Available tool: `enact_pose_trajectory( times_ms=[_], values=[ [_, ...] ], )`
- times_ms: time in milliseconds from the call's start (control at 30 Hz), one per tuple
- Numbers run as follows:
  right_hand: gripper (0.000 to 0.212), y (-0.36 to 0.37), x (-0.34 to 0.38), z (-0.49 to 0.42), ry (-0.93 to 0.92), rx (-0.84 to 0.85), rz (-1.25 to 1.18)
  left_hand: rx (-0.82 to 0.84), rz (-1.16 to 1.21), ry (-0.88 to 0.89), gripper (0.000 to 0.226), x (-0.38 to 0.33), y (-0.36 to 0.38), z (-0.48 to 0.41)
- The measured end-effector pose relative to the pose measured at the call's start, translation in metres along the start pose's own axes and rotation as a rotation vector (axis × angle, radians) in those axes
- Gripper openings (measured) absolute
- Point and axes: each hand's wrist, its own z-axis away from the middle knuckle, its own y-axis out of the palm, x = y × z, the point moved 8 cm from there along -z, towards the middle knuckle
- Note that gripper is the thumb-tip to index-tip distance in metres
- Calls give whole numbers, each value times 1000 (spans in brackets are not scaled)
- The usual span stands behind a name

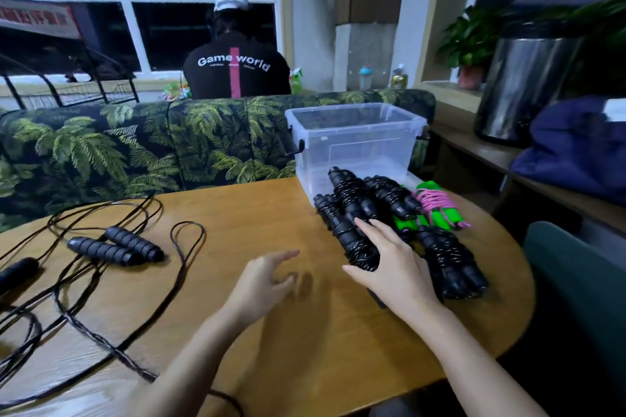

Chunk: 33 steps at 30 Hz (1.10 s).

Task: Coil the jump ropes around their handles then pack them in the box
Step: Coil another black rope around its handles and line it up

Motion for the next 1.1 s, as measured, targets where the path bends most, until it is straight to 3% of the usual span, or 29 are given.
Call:
enact_pose_trajectory(
  times_ms=[133,233,400,533,700,867,1000,1100],
  values=[
    [78,-34,-41,2,77,-45,80,134,-12,62,59,-64,54,-10],
    [80,-49,-69,-6,145,-52,139,191,115,-35,63,-91,84,-21],
    [78,-72,-87,-21,149,-153,139,160,371,-162,56,-109,99,-35],
    [75,-42,-99,-22,144,-32,201,141,561,-248,54,-113,109,-38],
    [66,-30,-104,-27,140,-68,206,119,899,-347,47,-119,117,-43],
    [72,-27,-115,-35,133,-40,40,72,711,-234,53,-110,121,-49],
    [68,-43,-148,-16,282,-95,7,142,348,18,86,-116,128,-43],
    [69,-28,-154,-4,291,-9,-68,166,238,114,101,-116,136,-43]
  ],
)
